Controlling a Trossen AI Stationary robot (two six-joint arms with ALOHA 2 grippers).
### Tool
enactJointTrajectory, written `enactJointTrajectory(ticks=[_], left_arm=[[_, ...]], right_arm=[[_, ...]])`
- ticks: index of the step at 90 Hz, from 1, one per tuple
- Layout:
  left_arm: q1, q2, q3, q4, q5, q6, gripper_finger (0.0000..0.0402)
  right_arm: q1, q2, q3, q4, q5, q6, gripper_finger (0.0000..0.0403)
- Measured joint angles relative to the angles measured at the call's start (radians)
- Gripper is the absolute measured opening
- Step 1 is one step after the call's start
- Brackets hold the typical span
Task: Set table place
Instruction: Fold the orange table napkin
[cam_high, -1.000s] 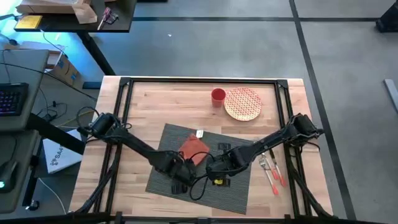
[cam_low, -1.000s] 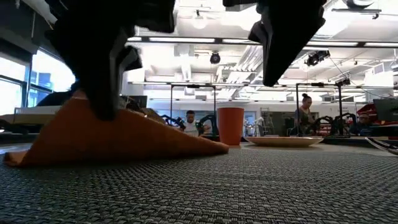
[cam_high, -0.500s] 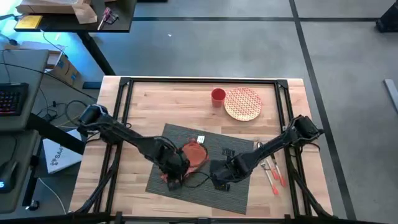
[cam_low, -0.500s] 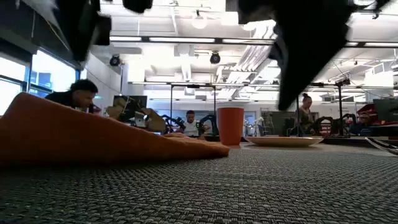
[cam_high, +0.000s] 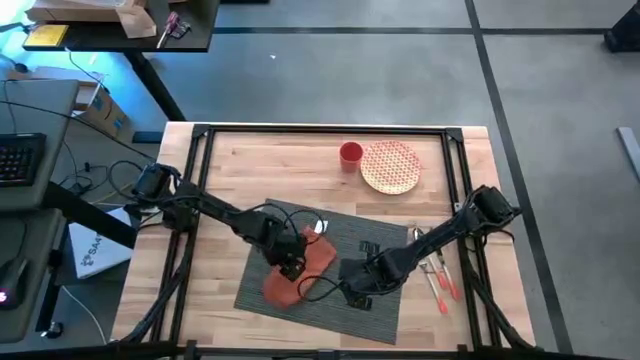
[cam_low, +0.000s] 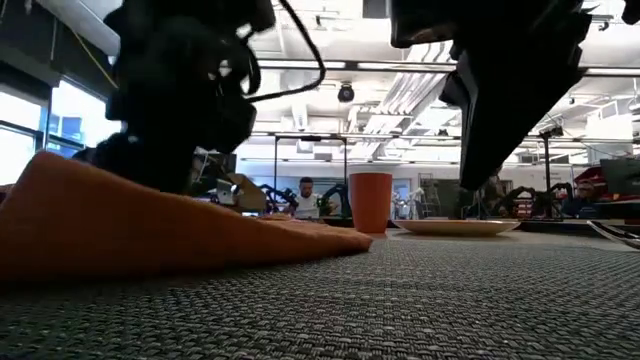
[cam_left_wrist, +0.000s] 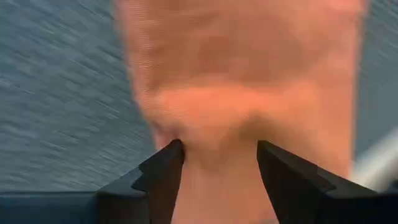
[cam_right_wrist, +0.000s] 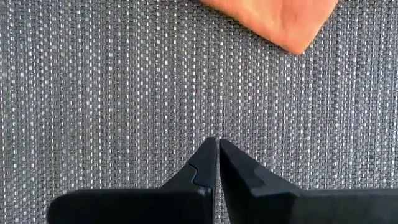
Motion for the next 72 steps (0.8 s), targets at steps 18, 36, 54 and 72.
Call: enactJointTrajectory(ticks=[18,36,54,72], left_arm=[[-0.025,-0.01,0.016,-0.002,0.016,-0.053,0.0163],[-0.025,-0.008,0.015,-0.053,-0.086,-0.176,0.0177],[-0.025,-0.003,-0.028,0.001,-0.163,-0.276,0.0204],[-0.032,0.045,-0.033,0.026,-0.166,-0.276,0.0172]], right_arm=[[-0.007,0.0,0.0,0.017,0.004,-0.003,0.0],[-0.007,0.0,0.0,0.027,0.004,-0.019,0.0],[-0.007,0.0,0.0,0.029,0.003,-0.027,0.0],[-0.007,0.0,0.0,0.03,0.003,-0.026,0.0]])
